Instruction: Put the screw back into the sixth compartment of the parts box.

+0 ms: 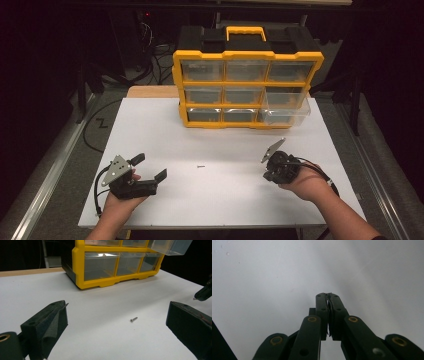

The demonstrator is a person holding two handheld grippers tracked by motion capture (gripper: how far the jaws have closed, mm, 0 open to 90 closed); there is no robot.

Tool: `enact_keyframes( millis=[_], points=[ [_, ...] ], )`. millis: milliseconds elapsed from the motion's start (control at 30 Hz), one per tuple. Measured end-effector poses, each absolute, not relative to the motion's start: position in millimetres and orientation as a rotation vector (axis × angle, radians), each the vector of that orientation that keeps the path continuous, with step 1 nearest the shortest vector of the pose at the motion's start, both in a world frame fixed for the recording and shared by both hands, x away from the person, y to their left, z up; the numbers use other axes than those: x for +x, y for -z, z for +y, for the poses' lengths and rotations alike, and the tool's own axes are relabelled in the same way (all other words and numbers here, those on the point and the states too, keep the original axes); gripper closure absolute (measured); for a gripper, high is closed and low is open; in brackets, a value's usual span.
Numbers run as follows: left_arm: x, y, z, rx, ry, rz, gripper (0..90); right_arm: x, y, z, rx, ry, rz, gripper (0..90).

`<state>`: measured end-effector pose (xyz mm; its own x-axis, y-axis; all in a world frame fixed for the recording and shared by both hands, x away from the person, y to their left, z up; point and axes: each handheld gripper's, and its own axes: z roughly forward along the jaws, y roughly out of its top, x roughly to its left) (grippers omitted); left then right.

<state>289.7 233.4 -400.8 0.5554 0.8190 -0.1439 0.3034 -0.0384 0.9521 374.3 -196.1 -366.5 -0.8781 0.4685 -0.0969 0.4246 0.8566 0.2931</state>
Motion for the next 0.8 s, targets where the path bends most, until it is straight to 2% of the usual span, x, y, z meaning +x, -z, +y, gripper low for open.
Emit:
enact_keyframes(
  millis=[800],
  points=[
    [289.7, 400.7, 234.6, 1.602, -0.541, 0.973, 4.2, 384.6, 295.1, -206.9, 0.682, -0.36, 2.799, 89.8]
  ],
)
